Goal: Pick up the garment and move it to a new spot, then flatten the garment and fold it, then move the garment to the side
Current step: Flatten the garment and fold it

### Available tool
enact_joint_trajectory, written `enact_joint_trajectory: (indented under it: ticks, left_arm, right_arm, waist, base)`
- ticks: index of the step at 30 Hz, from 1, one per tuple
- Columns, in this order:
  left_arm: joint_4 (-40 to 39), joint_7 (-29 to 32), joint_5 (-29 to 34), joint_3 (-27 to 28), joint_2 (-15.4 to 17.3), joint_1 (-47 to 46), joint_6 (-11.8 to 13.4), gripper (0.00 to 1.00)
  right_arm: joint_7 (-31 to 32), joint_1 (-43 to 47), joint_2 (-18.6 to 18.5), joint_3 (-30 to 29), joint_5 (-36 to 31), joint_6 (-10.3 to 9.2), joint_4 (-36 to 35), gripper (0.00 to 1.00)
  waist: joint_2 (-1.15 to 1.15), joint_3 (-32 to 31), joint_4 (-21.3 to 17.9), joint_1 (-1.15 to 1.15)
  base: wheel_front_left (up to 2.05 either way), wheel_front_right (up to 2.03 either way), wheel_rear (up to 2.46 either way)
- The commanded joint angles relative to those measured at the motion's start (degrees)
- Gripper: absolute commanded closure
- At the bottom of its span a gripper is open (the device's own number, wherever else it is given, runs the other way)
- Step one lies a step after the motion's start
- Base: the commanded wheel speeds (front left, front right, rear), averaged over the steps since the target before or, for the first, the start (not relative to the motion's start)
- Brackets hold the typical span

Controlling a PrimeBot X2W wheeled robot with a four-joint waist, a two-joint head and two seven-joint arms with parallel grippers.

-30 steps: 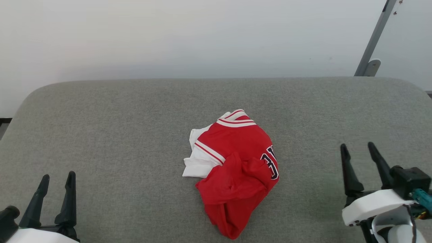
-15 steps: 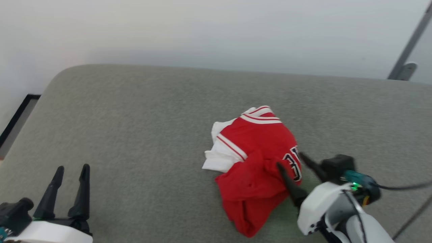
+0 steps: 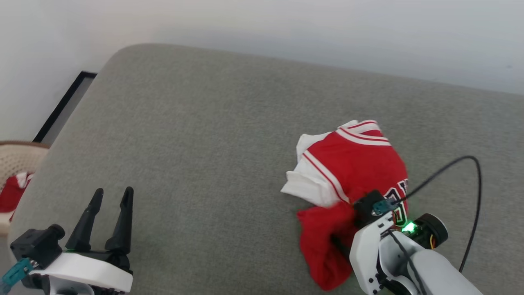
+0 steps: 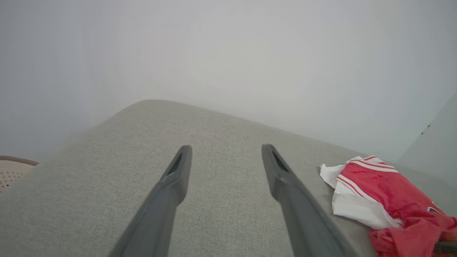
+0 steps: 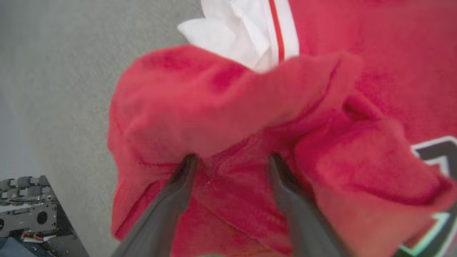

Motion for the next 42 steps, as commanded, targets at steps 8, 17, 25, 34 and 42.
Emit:
enact_joint_trajectory:
  ticks: [8, 17, 25, 34, 42]
  left_arm:
    - [1.83, -0.62, -0.87, 0.38, -0.22, -1.48, -0.49, 0.00]
    - [1.86, -0.90, -1.38, 1.98, 0.38, 0.04, -0.47, 0.00]
    - [1.68, -0.93, -1.25, 2.24, 0.08, 0.52, -0.36, 0.00]
    - [2.27, -1.03, -1.42, 1.60, -0.04, -0.51, -0.51, 0.00]
    - [2.78, -1.11, -1.65, 1.69, 0.34, -0.54, -0.71, 0.00]
  right_arm:
    - [-0.36, -3.81, 0.43, 2.61, 0.35, -0.03, 3.87, 1.00]
    - [1.82, -1.09, -3.72, -5.48, 2.59, -0.05, -6.77, 1.00]
    - [5.98, 5.68, -5.87, -17.72, 1.19, -0.05, -15.73, 1.00]
    - [6.31, 11.00, -4.17, -28.38, -1.85, -0.05, -8.72, 1.00]
    - [2.15, 7.93, -3.89, -27.26, -2.88, -0.04, -1.57, 0.00]
  waist:
    - [0.00, 1.42, 0.76, 0.00]
    - [0.00, 0.18, -2.85, 0.00]
    - [0.00, -0.18, -5.07, 0.00]
    - [0.00, 0.38, -5.83, 0.00]
    - [0.00, 0.37, -6.57, 0.00]
  base:
    - [0.00, 0.00, 0.00]
    - [0.00, 0.00, 0.00]
    - [0.00, 0.00, 0.00]
    - [0.00, 0.00, 0.00]
    - [0.00, 0.00, 0.00]
